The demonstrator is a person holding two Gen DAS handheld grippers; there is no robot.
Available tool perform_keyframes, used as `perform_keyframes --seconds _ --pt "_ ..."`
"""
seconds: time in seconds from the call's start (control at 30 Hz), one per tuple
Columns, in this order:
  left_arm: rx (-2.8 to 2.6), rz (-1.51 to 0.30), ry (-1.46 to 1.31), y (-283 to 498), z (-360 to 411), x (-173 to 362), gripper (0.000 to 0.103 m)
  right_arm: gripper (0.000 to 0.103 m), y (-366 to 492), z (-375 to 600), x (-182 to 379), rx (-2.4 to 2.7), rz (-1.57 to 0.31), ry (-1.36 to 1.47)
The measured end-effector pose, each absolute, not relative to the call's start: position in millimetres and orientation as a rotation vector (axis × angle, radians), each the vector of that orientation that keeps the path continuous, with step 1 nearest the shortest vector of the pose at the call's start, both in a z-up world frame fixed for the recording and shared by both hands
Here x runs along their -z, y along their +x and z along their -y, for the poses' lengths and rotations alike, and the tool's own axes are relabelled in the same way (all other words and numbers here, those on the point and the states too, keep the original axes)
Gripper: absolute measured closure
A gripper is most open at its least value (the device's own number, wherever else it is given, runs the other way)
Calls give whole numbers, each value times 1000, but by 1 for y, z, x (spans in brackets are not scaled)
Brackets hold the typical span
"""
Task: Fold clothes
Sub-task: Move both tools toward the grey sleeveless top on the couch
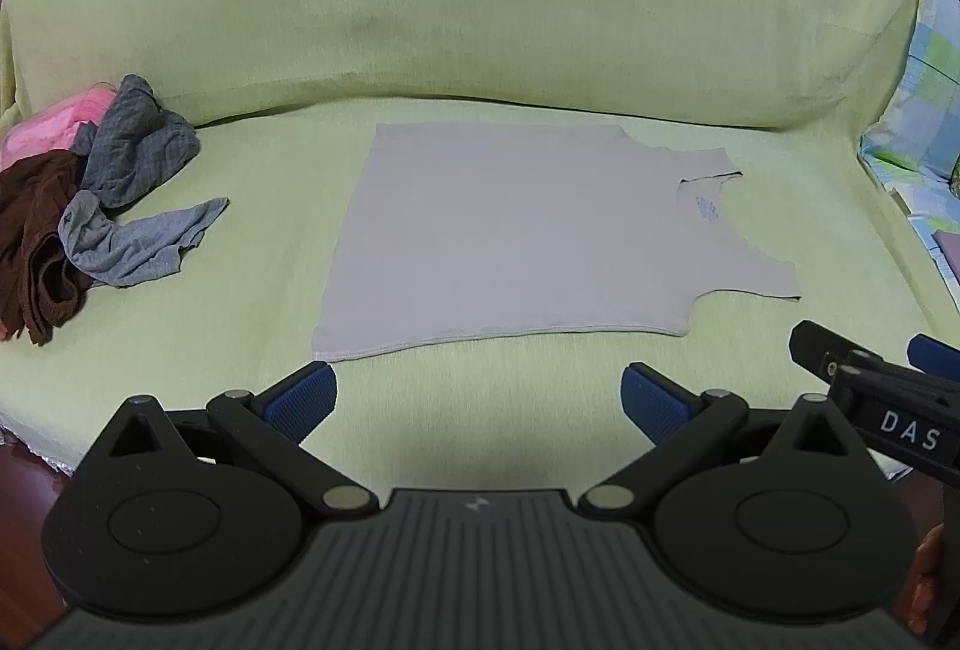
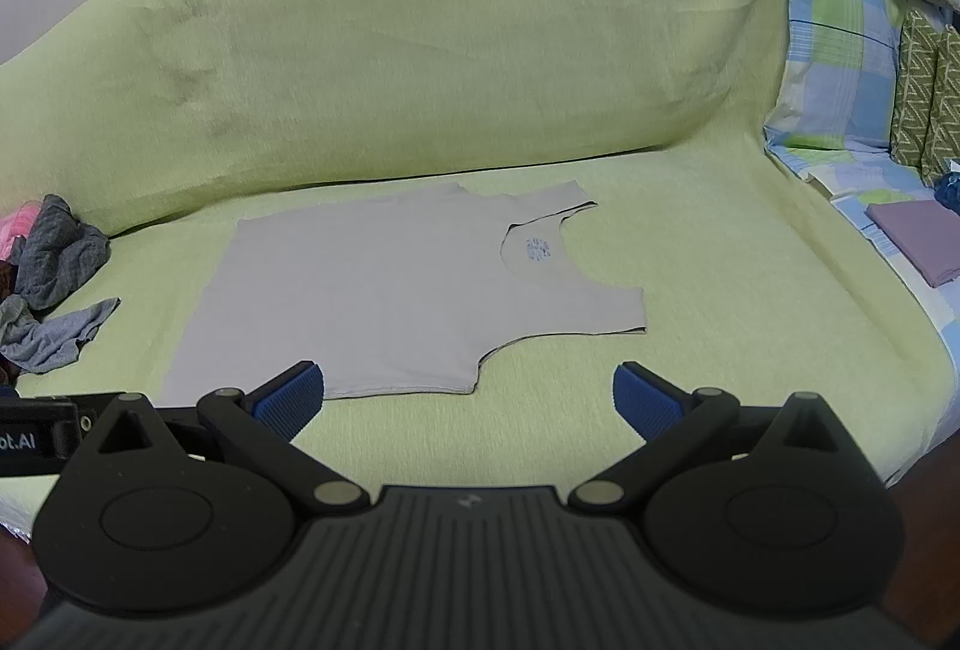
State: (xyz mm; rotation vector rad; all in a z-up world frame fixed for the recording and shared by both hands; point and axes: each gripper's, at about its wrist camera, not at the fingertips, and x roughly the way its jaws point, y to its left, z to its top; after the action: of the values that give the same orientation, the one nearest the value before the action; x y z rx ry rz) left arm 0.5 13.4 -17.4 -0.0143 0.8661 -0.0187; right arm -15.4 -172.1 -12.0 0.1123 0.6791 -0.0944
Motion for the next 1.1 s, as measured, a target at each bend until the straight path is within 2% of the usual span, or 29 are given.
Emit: perform_keyframes --seconds 0.63,1.1 --pt "7 -940 -40 9 -11 24 1 1 -18 175 15 100 -686 94" --pt "17 -920 -43 14 -8 28 1 1 -14 180 21 91 -696 104"
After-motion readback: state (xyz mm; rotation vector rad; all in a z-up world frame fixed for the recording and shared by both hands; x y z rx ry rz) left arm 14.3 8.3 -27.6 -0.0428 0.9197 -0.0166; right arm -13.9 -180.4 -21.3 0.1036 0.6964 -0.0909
